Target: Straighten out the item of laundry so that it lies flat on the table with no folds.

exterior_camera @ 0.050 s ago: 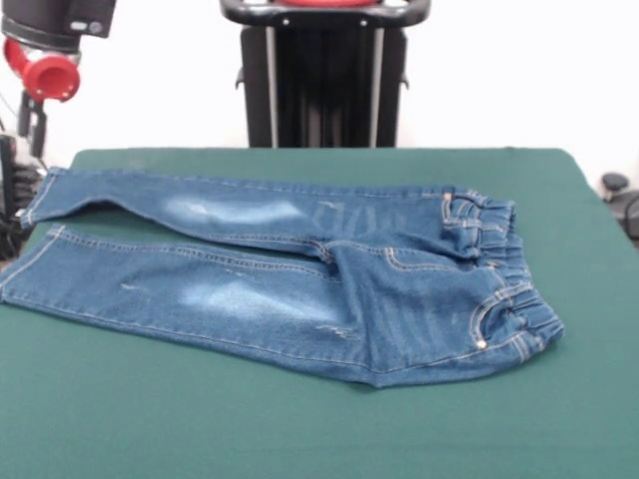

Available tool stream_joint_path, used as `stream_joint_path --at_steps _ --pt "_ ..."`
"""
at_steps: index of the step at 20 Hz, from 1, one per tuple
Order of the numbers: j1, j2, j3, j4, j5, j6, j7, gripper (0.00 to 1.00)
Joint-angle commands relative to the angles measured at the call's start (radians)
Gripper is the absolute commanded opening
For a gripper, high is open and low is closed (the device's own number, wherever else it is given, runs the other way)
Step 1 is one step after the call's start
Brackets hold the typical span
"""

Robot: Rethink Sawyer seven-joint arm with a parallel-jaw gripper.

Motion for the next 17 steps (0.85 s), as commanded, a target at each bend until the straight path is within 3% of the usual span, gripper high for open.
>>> stream_joint_path --at_steps 1,8,17 --pt "0.037 -0.105 0.309 0.124 0.153 0.264 -0.279 1.0" --pt "0.083 -0.172 0.339 0.06 0.271 0.456 -0.231 1.0" --pt "0.248 -0.107 0.27 -0.096 0.213 0.504 -0.089 1.0"
